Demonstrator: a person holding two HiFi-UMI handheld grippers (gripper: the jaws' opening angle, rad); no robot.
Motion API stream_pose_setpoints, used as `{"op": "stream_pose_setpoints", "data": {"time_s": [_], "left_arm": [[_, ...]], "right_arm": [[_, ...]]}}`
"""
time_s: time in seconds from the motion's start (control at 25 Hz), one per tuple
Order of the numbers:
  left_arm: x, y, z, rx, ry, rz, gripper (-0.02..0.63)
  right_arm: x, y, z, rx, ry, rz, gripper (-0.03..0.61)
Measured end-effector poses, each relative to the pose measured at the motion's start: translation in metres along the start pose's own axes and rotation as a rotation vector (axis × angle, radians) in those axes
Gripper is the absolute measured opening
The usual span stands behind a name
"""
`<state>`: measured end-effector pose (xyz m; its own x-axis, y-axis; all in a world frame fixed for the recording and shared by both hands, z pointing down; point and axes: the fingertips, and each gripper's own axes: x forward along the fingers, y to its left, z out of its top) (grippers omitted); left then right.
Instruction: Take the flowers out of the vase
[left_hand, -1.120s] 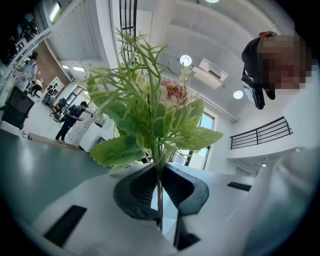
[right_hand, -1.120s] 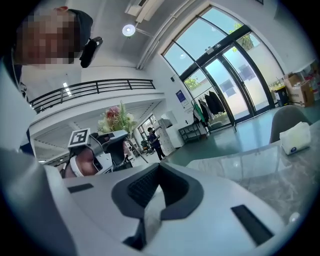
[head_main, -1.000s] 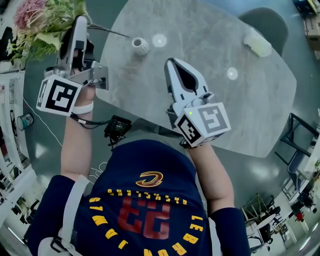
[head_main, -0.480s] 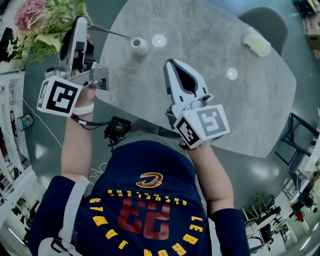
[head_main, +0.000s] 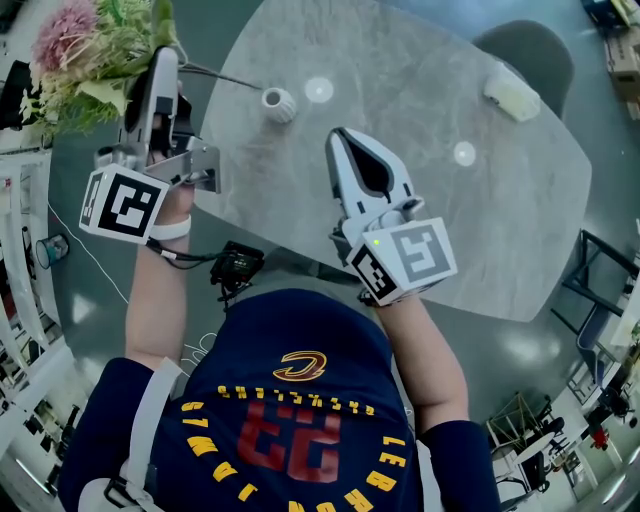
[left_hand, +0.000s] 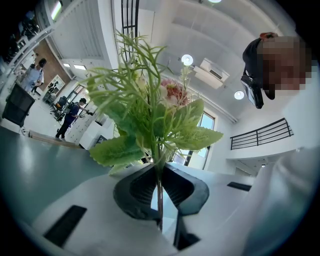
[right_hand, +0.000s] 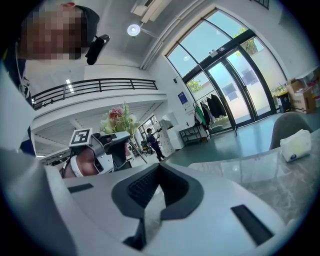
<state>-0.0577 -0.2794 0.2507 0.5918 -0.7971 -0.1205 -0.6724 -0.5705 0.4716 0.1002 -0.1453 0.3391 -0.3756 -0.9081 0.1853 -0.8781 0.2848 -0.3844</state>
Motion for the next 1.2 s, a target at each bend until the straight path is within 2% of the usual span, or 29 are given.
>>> {"op": "stream_pose_setpoints", "data": {"time_s": [0.92,1.2], "left_arm": [[-0.003,0.013,-0.007,-0.006,0.007,0.022,0.029],[-0.001,0.005,-0.002,0.002,0.006,0.017,0.029]], "right_arm": [[0.004,0.002,-0.009,-0.003,0.022,0.019,0.006],[-0.001,0.003,-0.005,-0.011,0.021,0.021,0.006]]}}
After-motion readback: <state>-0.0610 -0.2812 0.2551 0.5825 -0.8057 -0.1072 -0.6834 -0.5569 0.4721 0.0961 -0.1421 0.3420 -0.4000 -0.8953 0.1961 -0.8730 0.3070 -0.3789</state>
